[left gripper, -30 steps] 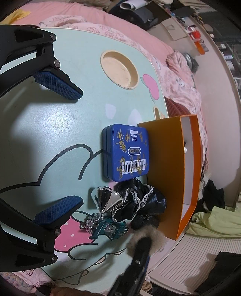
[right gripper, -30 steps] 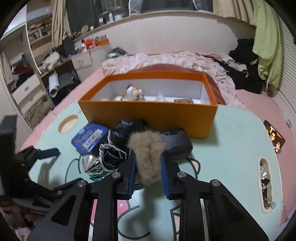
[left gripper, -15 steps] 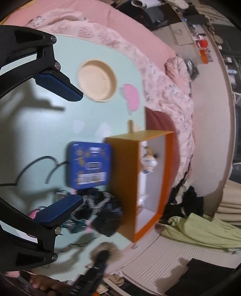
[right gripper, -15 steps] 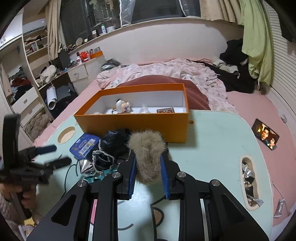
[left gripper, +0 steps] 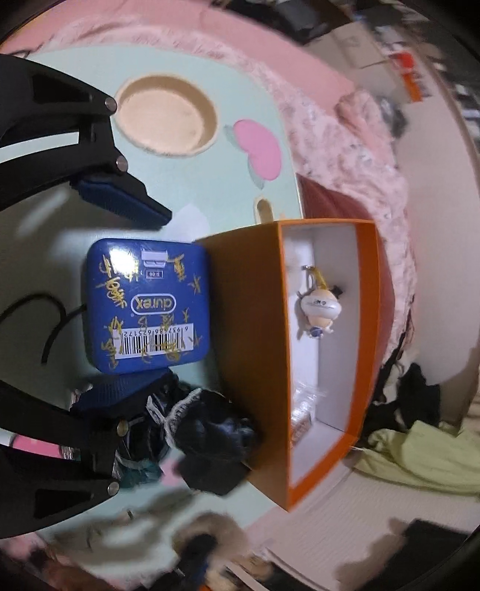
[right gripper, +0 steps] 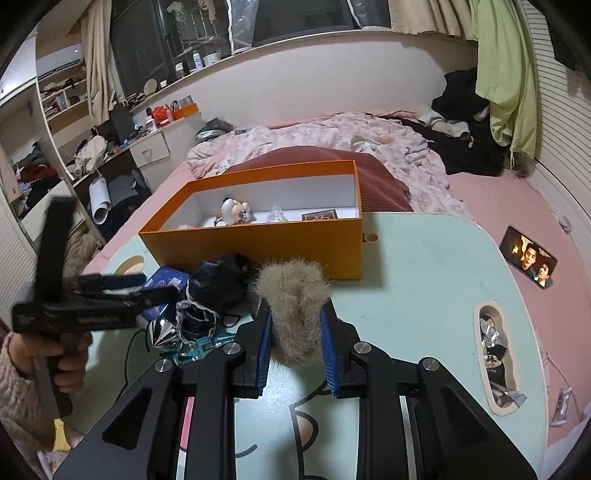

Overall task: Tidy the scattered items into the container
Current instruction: 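Grasp the brown fluffy pom-pom with the right gripper while the left grasps the blue tin, then release the brown pom-pom into the orange box with the right gripper while the left releases the blue tin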

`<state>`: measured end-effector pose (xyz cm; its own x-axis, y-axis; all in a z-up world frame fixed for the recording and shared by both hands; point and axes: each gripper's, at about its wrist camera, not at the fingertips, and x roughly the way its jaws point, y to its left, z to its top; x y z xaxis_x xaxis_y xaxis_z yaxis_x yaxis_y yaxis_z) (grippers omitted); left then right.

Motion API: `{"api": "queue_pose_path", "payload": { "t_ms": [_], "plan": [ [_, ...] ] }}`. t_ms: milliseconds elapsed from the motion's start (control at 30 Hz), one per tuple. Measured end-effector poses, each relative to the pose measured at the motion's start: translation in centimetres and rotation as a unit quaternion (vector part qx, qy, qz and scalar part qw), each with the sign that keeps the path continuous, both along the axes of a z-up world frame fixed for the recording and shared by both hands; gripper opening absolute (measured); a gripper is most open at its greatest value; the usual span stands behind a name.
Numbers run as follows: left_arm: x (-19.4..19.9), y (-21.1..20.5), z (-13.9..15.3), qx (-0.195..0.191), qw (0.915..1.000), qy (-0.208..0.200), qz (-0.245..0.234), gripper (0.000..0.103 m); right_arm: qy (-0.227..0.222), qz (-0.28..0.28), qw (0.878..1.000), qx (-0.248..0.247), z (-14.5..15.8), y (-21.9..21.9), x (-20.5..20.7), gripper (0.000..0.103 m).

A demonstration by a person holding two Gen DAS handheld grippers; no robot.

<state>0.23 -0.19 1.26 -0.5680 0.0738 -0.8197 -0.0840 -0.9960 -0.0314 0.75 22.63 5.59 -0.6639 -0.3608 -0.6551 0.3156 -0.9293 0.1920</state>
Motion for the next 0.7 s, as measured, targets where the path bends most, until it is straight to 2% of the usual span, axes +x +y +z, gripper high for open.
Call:
{"api": "queue_pose_path", "payload": {
  "t_ms": [67,267,500,700],
  "plan": [
    [0.2,0.1,0.0,-0.015,0.9999,0.004,0.000,0.066,0.000,0.000,1.000,-0.001,0.0,0.1,-0.1,0.025],
    [1.1,-1.4,0.9,0.025,0.9993,0.025,0.008,0.066,-0.003,0.001,1.000,0.001,-0.2,0.1,-0.1,0.025],
    [2.5,-2.9,5.4,0.060,0.9939,0.090,0.019,0.066,0.004,0.003,1.000,-0.004,0.6,0.2,-0.4,0.025],
    [0.6,-2.5,9.5,0.078,0.9878,0.135,-0.001,0.066,0.029,0.012,0.999,-0.004,2.5,-1.0,-2.3,0.025]
  ]
}}
